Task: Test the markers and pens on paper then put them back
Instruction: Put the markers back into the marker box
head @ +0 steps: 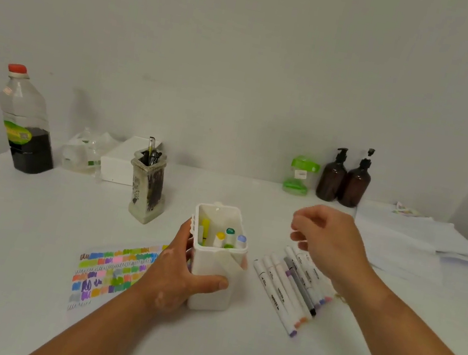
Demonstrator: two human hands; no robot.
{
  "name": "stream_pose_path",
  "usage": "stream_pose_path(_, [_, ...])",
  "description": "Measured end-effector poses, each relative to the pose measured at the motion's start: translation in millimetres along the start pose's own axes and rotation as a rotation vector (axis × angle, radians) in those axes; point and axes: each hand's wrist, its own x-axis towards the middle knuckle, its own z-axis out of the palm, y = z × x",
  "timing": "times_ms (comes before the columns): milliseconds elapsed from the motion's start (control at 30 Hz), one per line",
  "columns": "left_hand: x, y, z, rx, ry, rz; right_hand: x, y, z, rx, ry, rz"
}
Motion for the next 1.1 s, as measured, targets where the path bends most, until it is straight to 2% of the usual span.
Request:
stream_pose_path(67, [5.0,2.3,7.7,-0.018,-0.001,0.003,-0.4,31.0,-4.2,-0.473,-0.159,0.087])
stream_pose_path(133, [8.8,4.3,15.1,-0.025,-0.002,0.008,-6.8,53.0,5.0,-0.720,-0.299,0.091])
stream_pose_path(267, [11.1,2.7,19.2,-0.027,0.000,0.014,-12.3,71.1,30.2,-0.863,-0.339,0.028])
stream_pose_path(367, [9.5,-1.1,14.8,-0.019,0.002,0.023,-6.6,73.9,42.5,-0.920,-0.345,0.049])
stream_pose_path(967, [2.1,-5.0,1.0,-0.004,-0.007,0.044,-8.0,64.5,72.7,-0.877,-0.370,0.185])
stream_pose_path(1033, [1.7,-4.2,1.5,-0.011,-0.012,0.049,-2.5,57.8,60.2,-0.691,-0.382,0.234])
stream_pose_path(1100, [1.4,-3.7,1.7,-0.018,-0.017,0.040,7.4,40.5,39.1,-0.263,-0.300,0.307])
